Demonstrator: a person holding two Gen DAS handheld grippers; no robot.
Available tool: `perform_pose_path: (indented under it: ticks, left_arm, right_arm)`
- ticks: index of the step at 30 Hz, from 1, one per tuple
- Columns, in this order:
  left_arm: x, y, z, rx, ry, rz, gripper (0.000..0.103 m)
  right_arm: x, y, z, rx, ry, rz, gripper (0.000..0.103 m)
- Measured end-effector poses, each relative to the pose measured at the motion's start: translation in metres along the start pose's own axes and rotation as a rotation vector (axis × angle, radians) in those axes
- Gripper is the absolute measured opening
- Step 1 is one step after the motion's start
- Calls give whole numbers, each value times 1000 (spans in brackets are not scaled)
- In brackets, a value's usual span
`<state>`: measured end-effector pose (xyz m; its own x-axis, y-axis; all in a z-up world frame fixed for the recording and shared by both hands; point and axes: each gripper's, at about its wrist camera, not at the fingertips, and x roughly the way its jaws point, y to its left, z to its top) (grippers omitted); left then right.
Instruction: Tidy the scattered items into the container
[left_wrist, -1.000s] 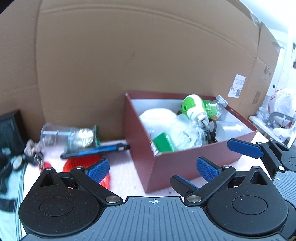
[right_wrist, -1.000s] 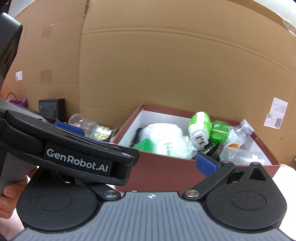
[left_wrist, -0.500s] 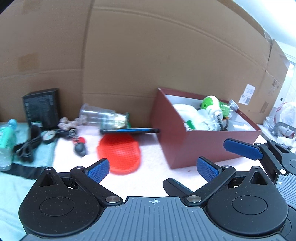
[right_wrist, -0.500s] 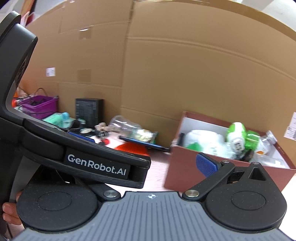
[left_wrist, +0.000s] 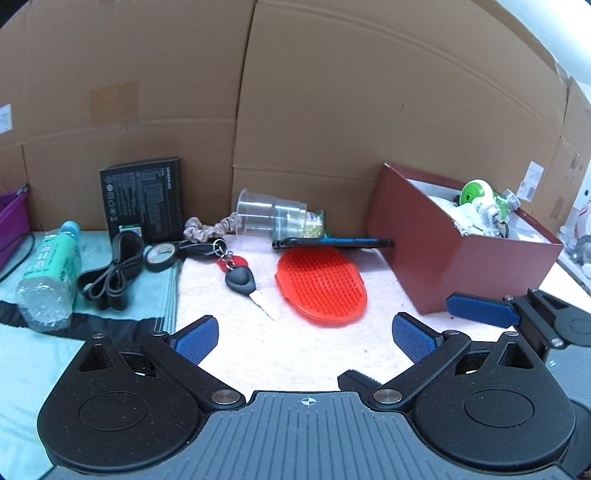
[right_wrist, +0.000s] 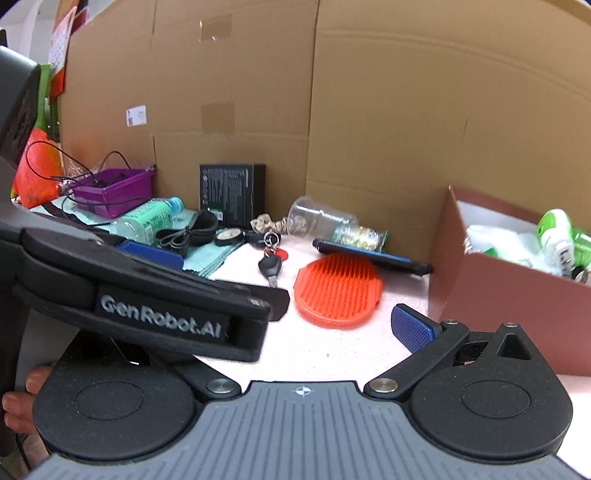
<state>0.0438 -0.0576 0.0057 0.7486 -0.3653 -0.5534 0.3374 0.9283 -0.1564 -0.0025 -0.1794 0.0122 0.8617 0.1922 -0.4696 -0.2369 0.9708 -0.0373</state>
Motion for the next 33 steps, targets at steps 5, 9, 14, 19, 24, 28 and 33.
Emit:
perform_pose_path:
  ticks: [5, 9, 14, 19, 24, 28, 33]
  left_arm:
    - [24, 3, 10, 30, 23, -45, 99]
    - [49, 6, 16, 37, 62, -72, 93]
    - [78, 10, 27, 16, 100, -103, 86]
    - [99, 13, 35, 4, 120, -109, 85]
    - [117, 22, 40, -16, 154, -116, 86]
    - [129, 27, 40, -28, 182, -134, 84]
    - [130, 21, 38, 24, 185, -125, 71]
  right_arm:
    - [19, 0, -4, -10, 23, -43, 103]
    - [36, -5, -6, -6, 31, -63, 102]
    - [56, -13, -8, 22, 59, -80, 97]
    - [72, -24, -7, 83, 86, -78, 95]
    - [85, -27, -5, 97, 108, -62, 95]
    - [95, -30, -4, 109, 143, -60, 95]
    - [101, -33, -4, 130, 168, -63, 91]
